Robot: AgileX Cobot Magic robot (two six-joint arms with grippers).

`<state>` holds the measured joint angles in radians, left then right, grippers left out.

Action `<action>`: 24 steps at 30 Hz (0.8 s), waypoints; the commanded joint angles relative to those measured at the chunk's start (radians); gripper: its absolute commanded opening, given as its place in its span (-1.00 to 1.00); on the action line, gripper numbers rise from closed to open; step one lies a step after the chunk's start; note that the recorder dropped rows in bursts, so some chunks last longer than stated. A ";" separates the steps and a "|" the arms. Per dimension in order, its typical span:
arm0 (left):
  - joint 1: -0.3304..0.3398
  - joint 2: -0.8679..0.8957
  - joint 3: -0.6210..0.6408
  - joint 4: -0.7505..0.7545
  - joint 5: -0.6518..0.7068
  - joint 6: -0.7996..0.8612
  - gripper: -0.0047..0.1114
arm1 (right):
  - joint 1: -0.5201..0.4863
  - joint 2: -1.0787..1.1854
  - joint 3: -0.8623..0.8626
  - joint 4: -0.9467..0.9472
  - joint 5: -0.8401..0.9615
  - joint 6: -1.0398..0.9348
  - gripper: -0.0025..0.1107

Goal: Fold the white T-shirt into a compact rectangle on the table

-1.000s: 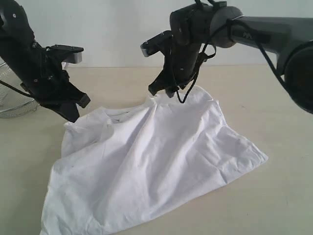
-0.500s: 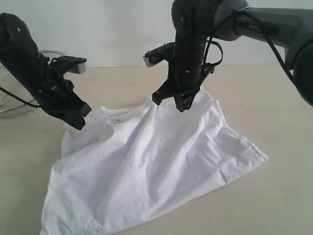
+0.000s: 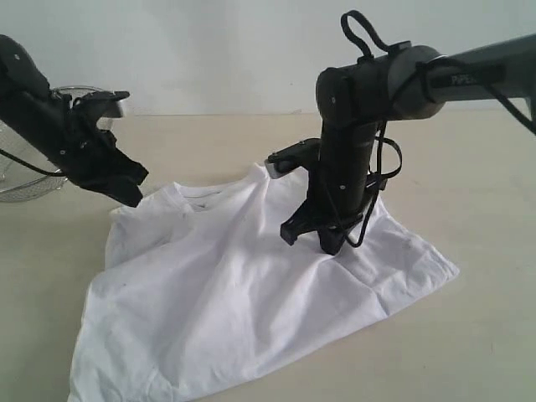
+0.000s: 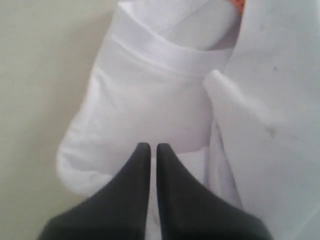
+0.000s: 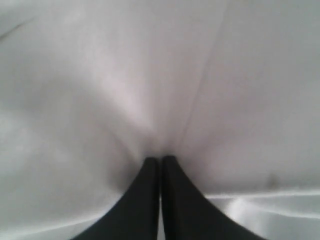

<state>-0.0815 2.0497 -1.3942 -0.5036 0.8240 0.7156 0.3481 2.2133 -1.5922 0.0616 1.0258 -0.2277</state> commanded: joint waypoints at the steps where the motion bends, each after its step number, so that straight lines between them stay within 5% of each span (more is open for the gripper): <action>1: -0.001 0.019 -0.047 -0.154 0.058 0.106 -0.84 | -0.002 0.025 0.060 0.023 -0.051 -0.010 -0.96; 9: 0.005 0.155 -0.149 -0.187 0.187 0.107 -0.84 | -0.002 0.025 0.060 0.023 -0.051 -0.028 -0.96; 11: 0.005 0.174 -0.159 -0.199 0.219 0.107 -0.69 | -0.002 0.025 0.060 0.023 -0.059 -0.036 -0.96; 15: 0.002 0.178 -0.160 -0.242 0.222 0.107 0.05 | -0.002 0.025 0.060 0.023 -0.061 -0.036 -0.96; 24: 0.000 0.231 -0.160 -0.344 0.259 0.106 0.06 | -0.002 0.025 0.060 0.023 -0.063 -0.038 -0.96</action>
<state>-0.0807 2.2591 -1.5483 -0.8372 1.0754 0.8252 0.3481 2.1969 -1.5595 0.0653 0.9841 -0.2545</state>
